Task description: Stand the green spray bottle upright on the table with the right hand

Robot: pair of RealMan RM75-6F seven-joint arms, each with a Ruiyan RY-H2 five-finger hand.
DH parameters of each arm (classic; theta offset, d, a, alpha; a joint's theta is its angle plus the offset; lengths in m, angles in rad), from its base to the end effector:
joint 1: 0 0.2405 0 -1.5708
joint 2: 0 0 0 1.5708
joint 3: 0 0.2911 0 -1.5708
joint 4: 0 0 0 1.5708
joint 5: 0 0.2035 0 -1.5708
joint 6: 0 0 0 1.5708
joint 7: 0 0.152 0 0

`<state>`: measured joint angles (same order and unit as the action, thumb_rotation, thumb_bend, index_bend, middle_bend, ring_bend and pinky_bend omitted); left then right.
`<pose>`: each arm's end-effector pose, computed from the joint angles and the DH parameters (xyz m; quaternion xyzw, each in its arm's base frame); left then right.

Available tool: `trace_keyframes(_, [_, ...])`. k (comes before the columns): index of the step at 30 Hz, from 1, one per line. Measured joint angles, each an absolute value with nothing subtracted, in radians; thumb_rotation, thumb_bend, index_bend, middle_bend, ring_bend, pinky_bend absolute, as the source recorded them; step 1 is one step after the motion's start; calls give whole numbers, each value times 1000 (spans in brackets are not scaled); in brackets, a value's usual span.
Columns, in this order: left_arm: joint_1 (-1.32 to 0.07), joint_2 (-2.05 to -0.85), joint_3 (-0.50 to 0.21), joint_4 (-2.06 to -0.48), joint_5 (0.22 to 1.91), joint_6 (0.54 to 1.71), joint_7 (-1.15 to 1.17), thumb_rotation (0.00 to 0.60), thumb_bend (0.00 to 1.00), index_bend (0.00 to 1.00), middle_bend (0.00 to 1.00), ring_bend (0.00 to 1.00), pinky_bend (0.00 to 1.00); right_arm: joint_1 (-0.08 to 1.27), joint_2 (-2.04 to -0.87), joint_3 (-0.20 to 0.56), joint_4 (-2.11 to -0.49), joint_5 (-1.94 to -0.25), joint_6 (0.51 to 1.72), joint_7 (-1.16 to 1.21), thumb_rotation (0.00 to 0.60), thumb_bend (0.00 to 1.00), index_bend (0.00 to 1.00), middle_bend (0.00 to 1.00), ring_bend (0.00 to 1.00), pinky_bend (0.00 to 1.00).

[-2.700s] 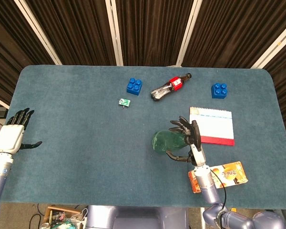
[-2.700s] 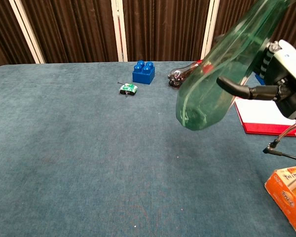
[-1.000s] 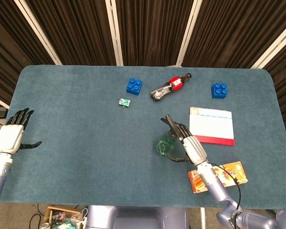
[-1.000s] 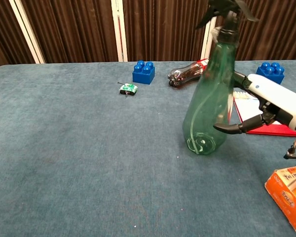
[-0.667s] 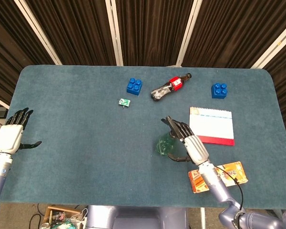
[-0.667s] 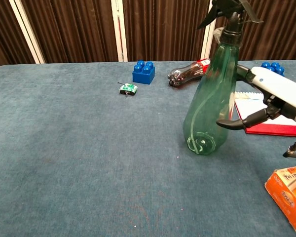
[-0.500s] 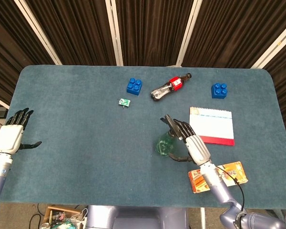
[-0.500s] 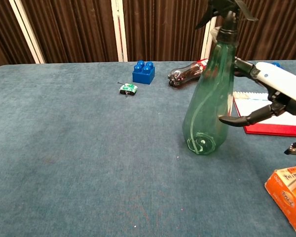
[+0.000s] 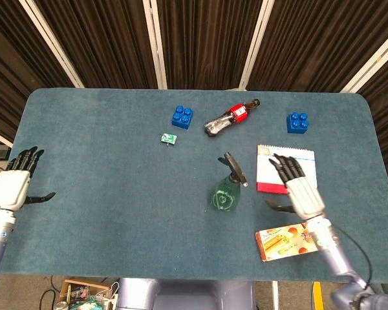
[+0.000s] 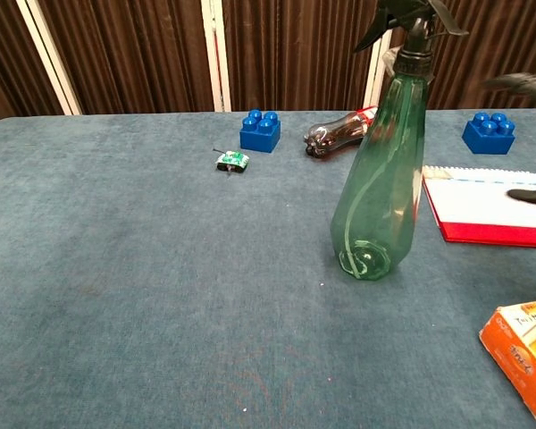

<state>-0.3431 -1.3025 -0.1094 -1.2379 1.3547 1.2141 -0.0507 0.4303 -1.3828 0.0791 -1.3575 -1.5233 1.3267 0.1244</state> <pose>-0.3655 0.3044 0.1393 -0.6322 -0.3722 -0.3442 0.5859 -0.2800 -0.3104 0.0886 0.6612 -0.3565 0.4740 0.4594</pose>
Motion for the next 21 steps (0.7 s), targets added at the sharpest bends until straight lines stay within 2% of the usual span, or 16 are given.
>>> trace_keyframes(9, [-336,-1304,-102,-1251,1369,1237,-32,600,20,1,0,7,157,304,-1235,87,-1383,-1393,1411,-165,600,256,0,0,0,0])
trace_keyframes(15, [-314,-1299,-91,-1280,1373,1265,1,600,20,0,0,7,157,175,-1209,60,-1513,-1326,1534,-287,600,261,0,0,0,0])
trace_keyframes(21, [-302,-1288,-82,-1313,1383,1284,20,600,20,0,0,7,157,143,-1202,44,-1565,-1327,1552,-328,600,261,0,0,0,0])
